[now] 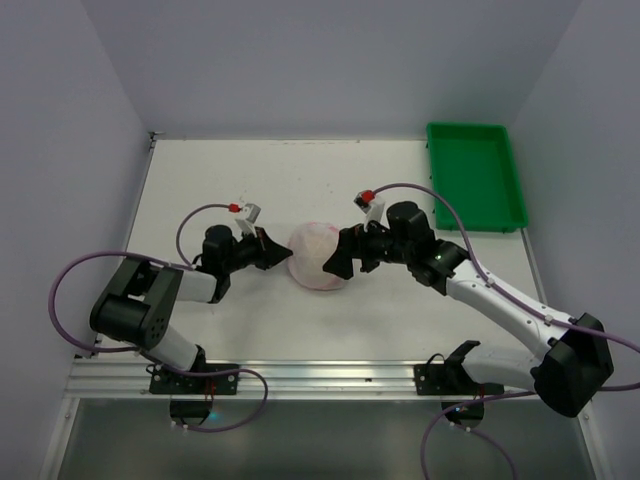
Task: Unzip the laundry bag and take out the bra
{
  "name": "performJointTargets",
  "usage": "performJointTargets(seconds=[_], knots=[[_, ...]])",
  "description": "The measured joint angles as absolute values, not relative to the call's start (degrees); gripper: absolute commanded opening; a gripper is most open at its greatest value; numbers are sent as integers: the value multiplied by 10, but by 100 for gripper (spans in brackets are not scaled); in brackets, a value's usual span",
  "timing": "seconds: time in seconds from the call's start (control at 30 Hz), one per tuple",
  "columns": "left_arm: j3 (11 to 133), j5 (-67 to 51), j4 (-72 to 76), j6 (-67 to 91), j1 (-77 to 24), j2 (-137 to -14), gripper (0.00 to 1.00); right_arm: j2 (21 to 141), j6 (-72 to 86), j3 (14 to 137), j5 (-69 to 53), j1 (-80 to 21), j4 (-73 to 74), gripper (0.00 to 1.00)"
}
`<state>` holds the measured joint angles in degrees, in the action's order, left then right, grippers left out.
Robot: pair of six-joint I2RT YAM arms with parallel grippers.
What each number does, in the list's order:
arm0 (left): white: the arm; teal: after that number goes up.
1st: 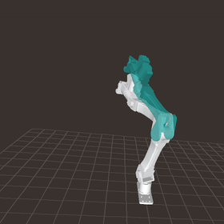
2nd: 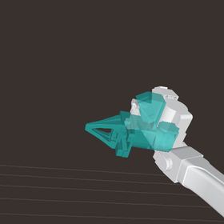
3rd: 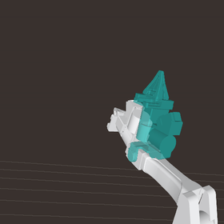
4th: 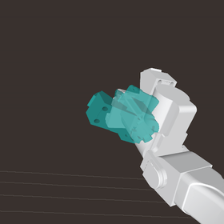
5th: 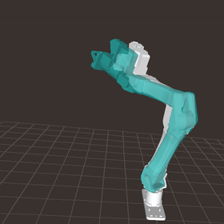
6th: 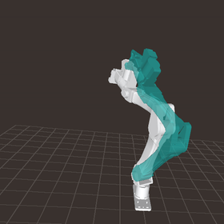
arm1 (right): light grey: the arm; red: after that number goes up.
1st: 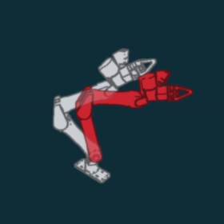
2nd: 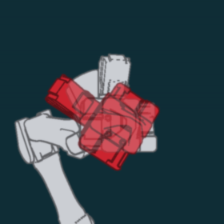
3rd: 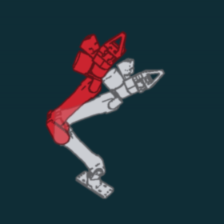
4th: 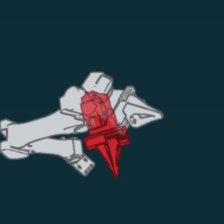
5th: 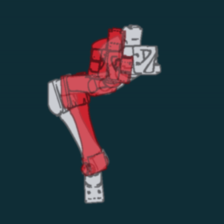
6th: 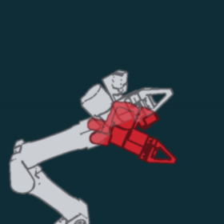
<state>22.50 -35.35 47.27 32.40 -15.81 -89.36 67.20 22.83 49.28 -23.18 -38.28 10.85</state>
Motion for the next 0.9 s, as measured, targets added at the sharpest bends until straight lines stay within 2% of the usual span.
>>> performJointTargets(seconds=[0.13, 0.23, 0.37, 0.5, 0.77, 0.9], knots=[[207, -352, 470, 320, -158, -878, 0, 690, 230, 514, -182, -383, 132, 86], [201, -325, 417, 303, -163, -820, 0, 710, 230, 551, -145, -383, 161, 82], [215, -212, 311, 253, -222, -683, 0, 730, 229, 614, -100, -382, 201, 79], [253, -124, 234, 211, -290, -606, 0, 739, 227, 660, -81, -382, 229, 71], [272, -6, 123, 173, -369, -578, 0, 800, 225, 735, -74, -382, 262, 66], [275, 46, 84, 201, -430, -592, 0, 831, 229, 734, -88, -382, 262, 66]])
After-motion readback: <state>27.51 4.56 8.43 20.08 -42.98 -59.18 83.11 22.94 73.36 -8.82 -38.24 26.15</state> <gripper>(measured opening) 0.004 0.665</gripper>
